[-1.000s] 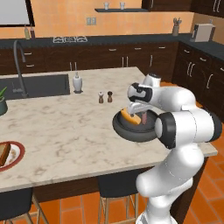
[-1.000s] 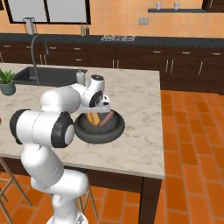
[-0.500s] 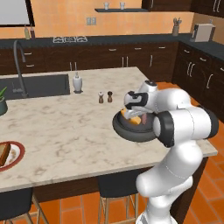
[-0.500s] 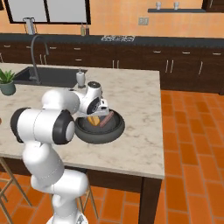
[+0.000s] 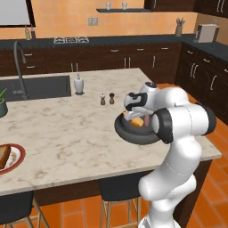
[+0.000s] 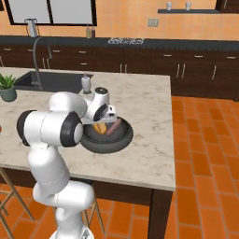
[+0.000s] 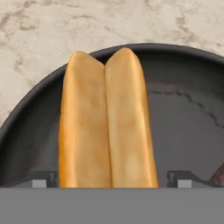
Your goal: Place one bun and one sausage from the bowl on each plate.
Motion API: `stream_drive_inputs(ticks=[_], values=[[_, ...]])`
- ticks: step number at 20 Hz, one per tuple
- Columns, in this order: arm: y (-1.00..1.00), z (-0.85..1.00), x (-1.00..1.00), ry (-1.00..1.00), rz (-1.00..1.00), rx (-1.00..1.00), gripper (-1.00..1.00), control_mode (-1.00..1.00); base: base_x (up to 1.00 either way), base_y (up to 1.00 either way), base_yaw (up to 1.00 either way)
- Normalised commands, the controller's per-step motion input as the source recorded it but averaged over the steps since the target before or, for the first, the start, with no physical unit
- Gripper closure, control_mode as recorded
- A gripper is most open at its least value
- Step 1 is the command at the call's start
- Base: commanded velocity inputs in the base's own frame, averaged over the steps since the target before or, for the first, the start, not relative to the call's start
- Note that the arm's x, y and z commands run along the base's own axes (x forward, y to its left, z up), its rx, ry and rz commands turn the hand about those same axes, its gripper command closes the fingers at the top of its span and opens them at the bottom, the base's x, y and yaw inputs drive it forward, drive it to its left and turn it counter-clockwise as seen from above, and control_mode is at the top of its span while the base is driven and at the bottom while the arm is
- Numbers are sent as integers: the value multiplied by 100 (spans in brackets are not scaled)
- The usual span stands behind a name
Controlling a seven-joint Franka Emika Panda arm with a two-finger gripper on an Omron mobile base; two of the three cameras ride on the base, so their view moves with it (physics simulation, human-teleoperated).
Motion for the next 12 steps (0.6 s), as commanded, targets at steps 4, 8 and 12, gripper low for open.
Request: stream_drive_inputs(ticks=[4, 8, 12], values=[[-3, -25, 1, 0, 2, 0, -100, -100, 0, 0, 0], [-14, -17, 3, 0, 8, 0, -100, -100, 0, 0, 0], [-4, -9, 3, 0, 6, 0, -100, -100, 0, 0, 0]])
